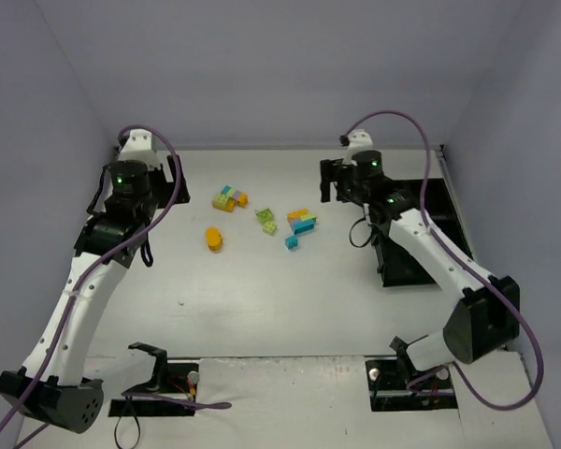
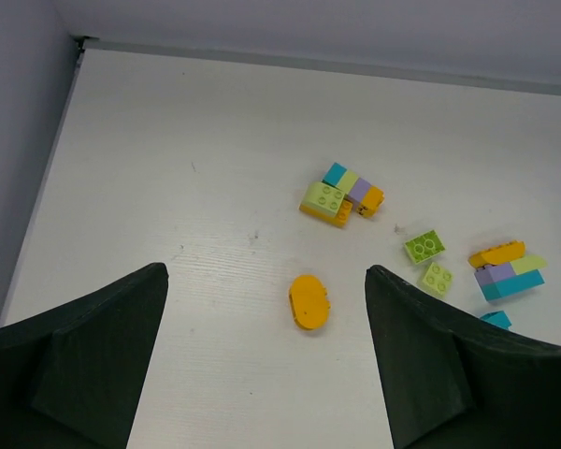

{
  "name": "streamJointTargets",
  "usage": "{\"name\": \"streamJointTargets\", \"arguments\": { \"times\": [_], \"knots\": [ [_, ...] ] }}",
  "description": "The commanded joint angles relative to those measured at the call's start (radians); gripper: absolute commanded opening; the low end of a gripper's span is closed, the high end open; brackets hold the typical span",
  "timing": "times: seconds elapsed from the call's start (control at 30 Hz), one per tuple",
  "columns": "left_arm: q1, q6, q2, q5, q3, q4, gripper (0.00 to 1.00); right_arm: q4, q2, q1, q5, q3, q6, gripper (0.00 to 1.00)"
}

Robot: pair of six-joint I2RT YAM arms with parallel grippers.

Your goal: Sort the legos into containers by color

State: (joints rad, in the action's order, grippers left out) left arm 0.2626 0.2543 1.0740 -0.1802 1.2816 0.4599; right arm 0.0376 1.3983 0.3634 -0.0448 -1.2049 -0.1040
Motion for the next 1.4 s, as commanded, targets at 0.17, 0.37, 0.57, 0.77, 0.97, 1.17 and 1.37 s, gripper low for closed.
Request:
{"name": "streamJointTargets", "arguments": {
  "times": [0.17, 0.37, 0.57, 0.77, 0.97, 1.17, 1.37],
  "knots": [
    [0.004, 0.057, 0.009, -0.007, 0.022, 0.013, 0.80, -0.059, 0.244, 0.196, 0.085, -0.132, -0.057, 0.71],
    [0.006, 0.082, -0.011, -0.007, 0.002, 0.068, 0.80, -0.059, 0.457, 0.275, 0.155, -0.248, -0.043, 0.71],
    [0.004, 0.091, -0.037, -0.010, -0.014, 0.102, 0.80, -0.059, 0.576, 0.305, 0.189, -0.304, -0.010, 0.75],
    [0.004, 0.092, -0.051, -0.013, -0.031, 0.121, 0.80, -0.059, 0.697, 0.307, 0.168, -0.349, 0.027, 0.75],
    [0.004, 0.091, -0.040, -0.010, -0.028, 0.118, 0.80, -0.059, 0.768, 0.307, 0.142, -0.397, 0.076, 0.65],
    [0.004, 0.088, -0.031, -0.010, -0.022, 0.117, 0.80, -0.059, 0.760, 0.307, 0.096, -0.375, 0.090, 0.30],
    [0.004, 0.086, -0.022, -0.005, -0.019, 0.108, 0.79, -0.067, 0.644, 0.269, 0.060, -0.355, 0.081, 0.00]
  ]
}}
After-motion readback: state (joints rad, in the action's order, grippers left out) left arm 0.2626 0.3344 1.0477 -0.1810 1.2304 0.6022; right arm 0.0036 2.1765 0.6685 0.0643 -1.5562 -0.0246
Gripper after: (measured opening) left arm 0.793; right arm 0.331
